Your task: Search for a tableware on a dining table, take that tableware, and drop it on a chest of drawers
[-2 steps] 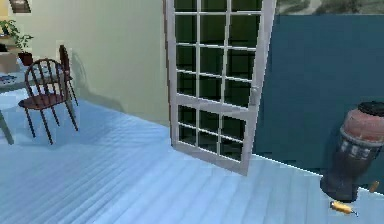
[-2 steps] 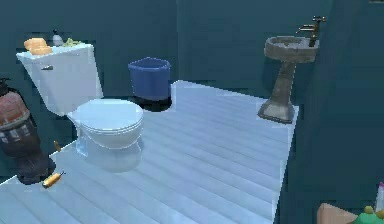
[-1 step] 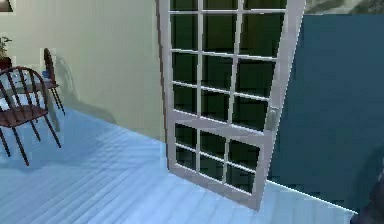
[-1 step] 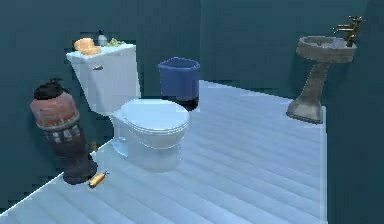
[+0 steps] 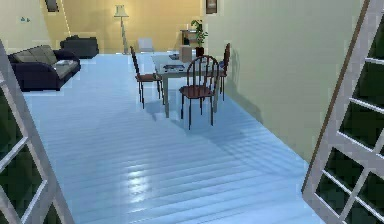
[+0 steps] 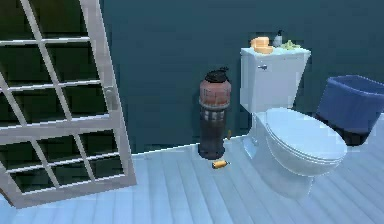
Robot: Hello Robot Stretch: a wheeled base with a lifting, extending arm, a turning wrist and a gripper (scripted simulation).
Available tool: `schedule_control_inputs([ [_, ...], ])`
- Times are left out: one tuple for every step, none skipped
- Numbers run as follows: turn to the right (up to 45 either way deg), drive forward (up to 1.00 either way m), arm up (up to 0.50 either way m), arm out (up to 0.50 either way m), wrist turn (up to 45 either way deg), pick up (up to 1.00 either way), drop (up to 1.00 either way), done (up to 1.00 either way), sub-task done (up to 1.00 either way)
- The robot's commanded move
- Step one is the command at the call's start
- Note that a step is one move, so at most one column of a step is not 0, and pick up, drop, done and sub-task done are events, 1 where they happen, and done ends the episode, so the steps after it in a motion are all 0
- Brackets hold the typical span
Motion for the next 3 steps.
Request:
schedule_control_inputs([
  [-6.0,0.00,0.00,0.00,0.0,0.00,0.00,0.00,0.00],
  [0.0,1.00,0.00,0.00,0.0,0.00,0.00,0.00,0.00],
  [-3.0,0.00,0.00,0.00,0.0,0.00,0.00,0.00,0.00],
])
